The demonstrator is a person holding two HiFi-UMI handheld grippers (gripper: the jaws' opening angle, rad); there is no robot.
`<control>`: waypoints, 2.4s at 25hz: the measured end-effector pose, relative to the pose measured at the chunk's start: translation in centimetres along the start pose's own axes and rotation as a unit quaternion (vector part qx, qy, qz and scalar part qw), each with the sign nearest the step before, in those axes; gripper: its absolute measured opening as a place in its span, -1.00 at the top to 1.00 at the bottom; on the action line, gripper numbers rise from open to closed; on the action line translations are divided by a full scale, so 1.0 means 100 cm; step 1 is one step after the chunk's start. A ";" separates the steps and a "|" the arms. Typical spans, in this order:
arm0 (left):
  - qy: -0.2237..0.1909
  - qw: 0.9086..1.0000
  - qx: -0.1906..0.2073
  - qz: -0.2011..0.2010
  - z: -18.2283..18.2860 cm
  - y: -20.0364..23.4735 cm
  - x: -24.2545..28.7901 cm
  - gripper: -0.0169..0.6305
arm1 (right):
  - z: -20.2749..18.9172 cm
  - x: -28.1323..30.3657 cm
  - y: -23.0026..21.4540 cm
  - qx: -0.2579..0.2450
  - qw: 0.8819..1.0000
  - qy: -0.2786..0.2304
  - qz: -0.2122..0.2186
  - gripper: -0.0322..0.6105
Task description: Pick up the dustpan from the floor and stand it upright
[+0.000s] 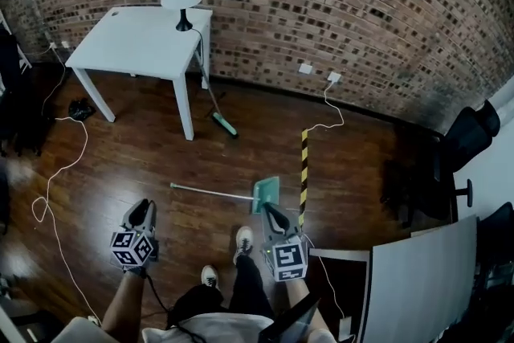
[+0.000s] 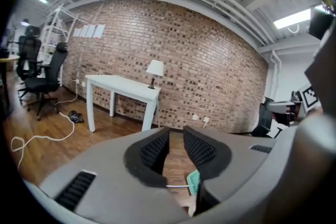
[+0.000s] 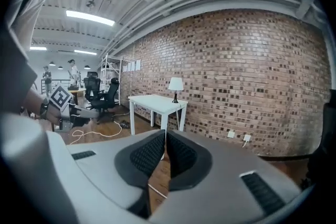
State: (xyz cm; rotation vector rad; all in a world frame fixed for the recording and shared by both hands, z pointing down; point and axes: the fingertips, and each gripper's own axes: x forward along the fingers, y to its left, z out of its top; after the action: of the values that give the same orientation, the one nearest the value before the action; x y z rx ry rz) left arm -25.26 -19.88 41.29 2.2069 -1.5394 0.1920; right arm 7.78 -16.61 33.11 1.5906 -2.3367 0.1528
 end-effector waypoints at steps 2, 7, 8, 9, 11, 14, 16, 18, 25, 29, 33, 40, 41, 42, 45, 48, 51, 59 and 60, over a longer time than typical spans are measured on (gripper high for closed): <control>-0.008 0.999 -0.023 0.039 -0.015 0.030 0.016 0.61 | -0.013 0.025 0.003 -0.009 1.000 0.008 0.014 0.84; -0.025 0.996 -0.076 0.042 -0.079 0.084 0.095 0.45 | -0.058 0.089 -0.017 0.021 1.000 0.000 0.004 0.84; -0.034 0.996 -0.077 0.025 -0.092 0.090 0.121 0.44 | -0.070 0.106 -0.026 0.016 1.000 -0.011 -0.004 0.84; -0.038 0.996 -0.077 0.012 -0.108 0.096 0.146 0.44 | -0.085 0.121 -0.034 0.010 1.000 -0.015 -0.008 0.84; -0.033 0.995 -0.091 0.005 -0.152 0.109 0.186 0.44 | -0.121 0.143 -0.047 0.004 1.000 -0.011 -0.006 0.84; -0.029 0.986 -0.162 0.021 -0.227 0.138 0.239 0.43 | -0.176 0.166 -0.070 0.017 1.000 -0.002 -0.006 0.84; -0.032 0.976 -0.210 0.043 -0.276 0.163 0.277 0.43 | -0.209 0.183 -0.086 0.019 1.000 0.000 -0.012 0.84; -0.023 0.967 -0.246 0.062 -0.331 0.184 0.307 0.43 | -0.241 0.194 -0.097 0.012 1.000 0.002 -0.019 0.84; 0.000 0.936 -0.335 0.108 -0.495 0.254 0.362 0.43 | -0.322 0.222 -0.097 -0.036 0.999 -0.013 -0.026 0.84; -0.003 0.929 -0.356 0.106 -0.554 0.285 0.390 0.43 | -0.370 0.251 -0.088 -0.064 0.998 -0.025 -0.012 0.83; -0.020 0.925 -0.367 0.097 -0.584 0.307 0.420 0.40 | -0.408 0.268 -0.096 -0.044 0.998 -0.036 -0.021 0.82; -0.042 0.914 -0.394 0.089 -0.609 0.329 0.456 0.39 | -0.442 0.278 -0.115 -0.014 0.997 -0.051 -0.054 0.82; -0.049 0.912 -0.399 0.082 -0.611 0.329 0.458 0.38 | -0.447 0.278 -0.116 -0.011 0.997 -0.050 -0.057 0.82; -0.056 0.911 -0.403 0.075 -0.611 0.329 0.461 0.38 | -0.452 0.278 -0.117 -0.010 0.997 -0.049 -0.060 0.82; -0.066 0.911 -0.405 0.048 -0.610 0.325 0.467 0.37 | -0.463 0.278 -0.116 -0.016 0.997 -0.042 -0.063 0.82; -0.060 0.912 -0.404 0.031 -0.608 0.320 0.469 0.37 | -0.469 0.282 -0.113 -0.020 0.998 -0.038 -0.055 0.82; -0.065 0.913 -0.402 0.024 -0.608 0.317 0.473 0.37 | -0.488 0.287 -0.100 -0.016 0.999 -0.021 -0.036 0.82; -0.069 0.921 -0.383 0.003 -0.599 0.306 0.489 0.57 | -0.514 0.294 -0.083 0.020 0.999 -0.011 -0.038 0.82; -0.070 0.922 -0.381 0.003 -0.595 0.306 0.490 0.58 | -0.515 0.295 -0.082 0.023 0.999 -0.012 -0.037 0.82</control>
State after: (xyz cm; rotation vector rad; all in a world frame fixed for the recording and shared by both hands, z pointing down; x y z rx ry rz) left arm -27.24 -45.04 120.29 1.6073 -1.3670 -0.4992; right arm 15.36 -32.63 90.31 1.7070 -2.3038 0.1739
